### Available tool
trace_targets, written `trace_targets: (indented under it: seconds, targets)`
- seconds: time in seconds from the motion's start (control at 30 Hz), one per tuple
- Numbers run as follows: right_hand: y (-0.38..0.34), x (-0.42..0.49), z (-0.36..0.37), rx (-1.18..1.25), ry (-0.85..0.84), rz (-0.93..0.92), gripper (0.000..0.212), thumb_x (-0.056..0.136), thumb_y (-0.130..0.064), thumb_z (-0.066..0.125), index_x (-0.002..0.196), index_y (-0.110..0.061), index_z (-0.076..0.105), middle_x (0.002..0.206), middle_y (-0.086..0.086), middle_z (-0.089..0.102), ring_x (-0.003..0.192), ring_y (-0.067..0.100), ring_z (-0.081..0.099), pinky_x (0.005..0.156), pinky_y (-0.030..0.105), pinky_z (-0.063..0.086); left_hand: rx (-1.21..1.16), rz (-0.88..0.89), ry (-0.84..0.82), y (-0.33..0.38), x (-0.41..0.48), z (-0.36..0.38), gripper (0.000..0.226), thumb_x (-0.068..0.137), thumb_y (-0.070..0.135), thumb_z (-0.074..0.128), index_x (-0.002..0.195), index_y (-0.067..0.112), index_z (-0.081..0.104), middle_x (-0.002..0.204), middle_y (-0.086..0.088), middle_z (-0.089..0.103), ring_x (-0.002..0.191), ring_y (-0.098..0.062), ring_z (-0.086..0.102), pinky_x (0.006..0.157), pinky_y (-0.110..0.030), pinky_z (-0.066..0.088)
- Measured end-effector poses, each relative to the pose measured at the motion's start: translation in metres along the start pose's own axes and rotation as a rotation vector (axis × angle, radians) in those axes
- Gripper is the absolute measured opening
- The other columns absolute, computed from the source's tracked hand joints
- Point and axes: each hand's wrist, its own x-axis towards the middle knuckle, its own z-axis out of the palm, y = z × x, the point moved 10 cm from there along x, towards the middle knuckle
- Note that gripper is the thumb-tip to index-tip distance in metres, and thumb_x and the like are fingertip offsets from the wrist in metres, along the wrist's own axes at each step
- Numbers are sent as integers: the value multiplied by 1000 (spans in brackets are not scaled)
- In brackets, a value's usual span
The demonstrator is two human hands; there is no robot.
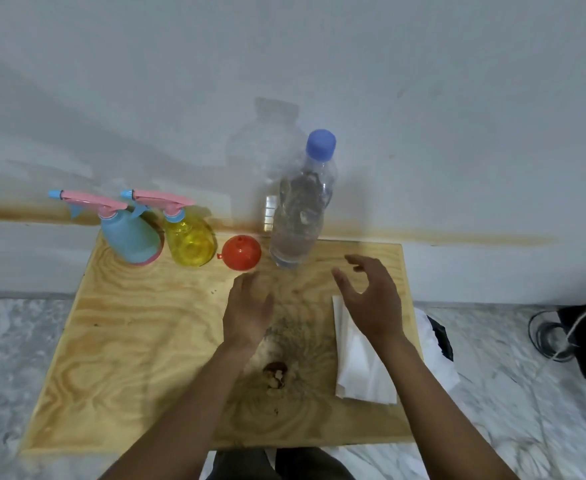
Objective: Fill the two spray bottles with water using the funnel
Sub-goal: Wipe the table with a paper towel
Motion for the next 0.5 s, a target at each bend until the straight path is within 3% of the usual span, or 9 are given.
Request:
trace_targets:
  seconds: [0.13, 0.2, 0.27, 0.37, 0.5]
  targets:
    - [75, -49, -17, -79, -99, 246, 9, 93, -40, 61, 98, -38, 68, 99, -19, 68, 88, 0, 60, 73, 24, 50, 104, 114, -194, 14, -70, 58, 53, 93, 29, 60, 143, 16, 46, 148, -4, 43, 135, -19, 40, 109, -28, 37]
    - [100, -72, -20, -117, -134, 289, 10, 94, -37, 60, 97, -36, 70, 99, -17, 70, 82, -1, 59, 67, 18, 46, 164, 100, -252, 11, -92, 84, 61, 95, 35, 57, 150, 18, 37, 157, -1, 31, 144, -16, 29, 117, -26, 23]
    - [116, -91, -17, -179, -182, 300, 13, 94, -39, 61, 99, -34, 72, 100, -16, 71, 79, 0, 57, 63, 12, 40, 212, 92, -269, 7, -101, 101, 62, 94, 37, 57, 150, 18, 37, 159, 0, 27, 145, -16, 25, 119, -28, 20]
    - [126, -112, -6, -276, -239, 273, 27, 89, -53, 63, 104, -33, 71, 98, -16, 70, 87, 4, 61, 71, 17, 44, 263, 109, -266, 4, -103, 109, 62, 88, 34, 66, 145, 18, 46, 158, -5, 29, 144, -21, 27, 117, -41, 32]
    - [118, -124, 7, -292, -186, 224, 59, 73, -73, 64, 111, -28, 67, 99, -8, 69, 94, 14, 63, 80, 33, 53, 295, 132, -257, 3, -101, 109, 61, 85, 33, 74, 139, 15, 54, 158, -9, 29, 146, -25, 24, 114, -46, 35]
